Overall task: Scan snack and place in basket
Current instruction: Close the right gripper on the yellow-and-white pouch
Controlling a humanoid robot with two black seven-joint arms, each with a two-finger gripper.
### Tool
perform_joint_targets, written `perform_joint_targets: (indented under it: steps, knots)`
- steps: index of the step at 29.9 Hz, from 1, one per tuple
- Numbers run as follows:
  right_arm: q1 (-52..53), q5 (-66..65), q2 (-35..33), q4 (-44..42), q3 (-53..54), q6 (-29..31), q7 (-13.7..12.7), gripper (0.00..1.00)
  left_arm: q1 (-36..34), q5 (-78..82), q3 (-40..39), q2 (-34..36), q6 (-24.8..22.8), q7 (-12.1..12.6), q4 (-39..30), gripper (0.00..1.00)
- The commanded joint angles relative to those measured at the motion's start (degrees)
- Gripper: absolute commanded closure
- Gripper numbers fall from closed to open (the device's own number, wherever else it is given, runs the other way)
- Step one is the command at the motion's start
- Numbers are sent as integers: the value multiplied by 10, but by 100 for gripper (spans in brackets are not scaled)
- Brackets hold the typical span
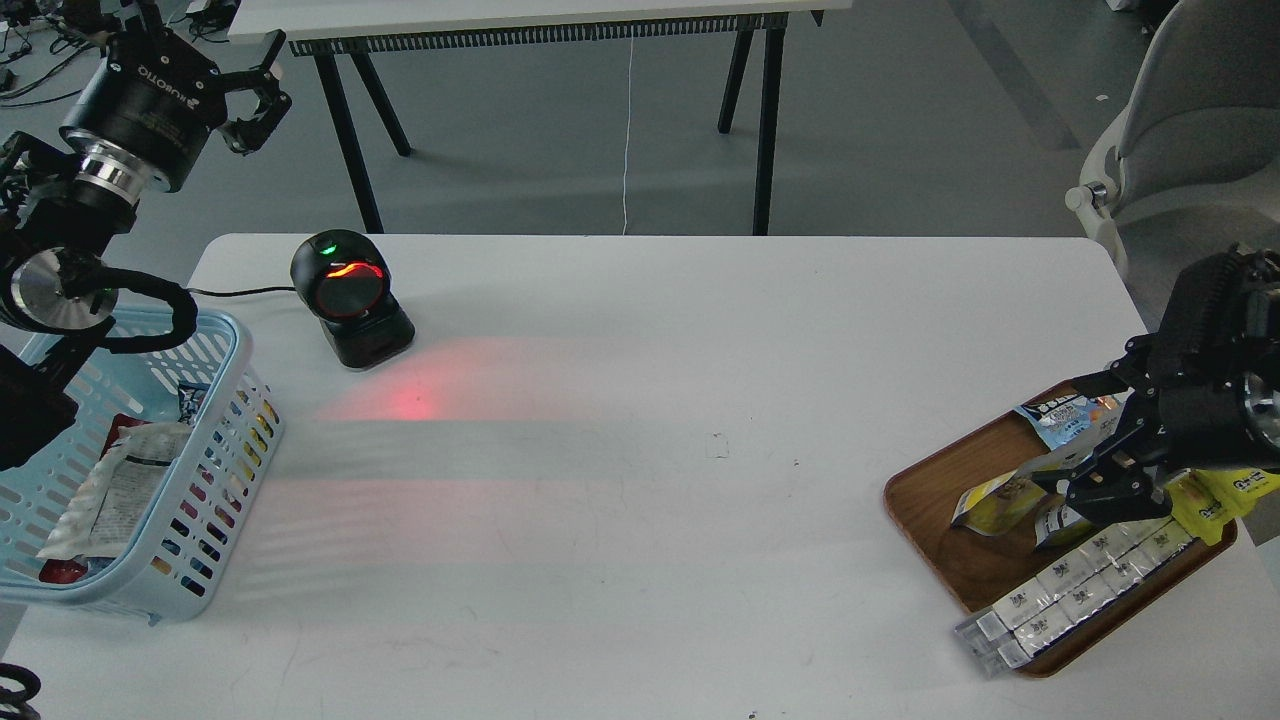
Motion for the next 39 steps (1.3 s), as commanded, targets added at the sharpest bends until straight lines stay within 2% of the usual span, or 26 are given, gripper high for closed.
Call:
perform_joint_targets:
  steps: [1,28,39]
  knots:
    - [-3,0,1,-3,-1,0,0,0,4,-1,0,0,0,-1,1,0]
    - [-27,0,77,-96,0,0,0,1,5,-1,0,-1,0,-1,11,0]
    - [-27,0,79,-99,1,0,0,8,5,-1,0,-1,0,-1,16,0]
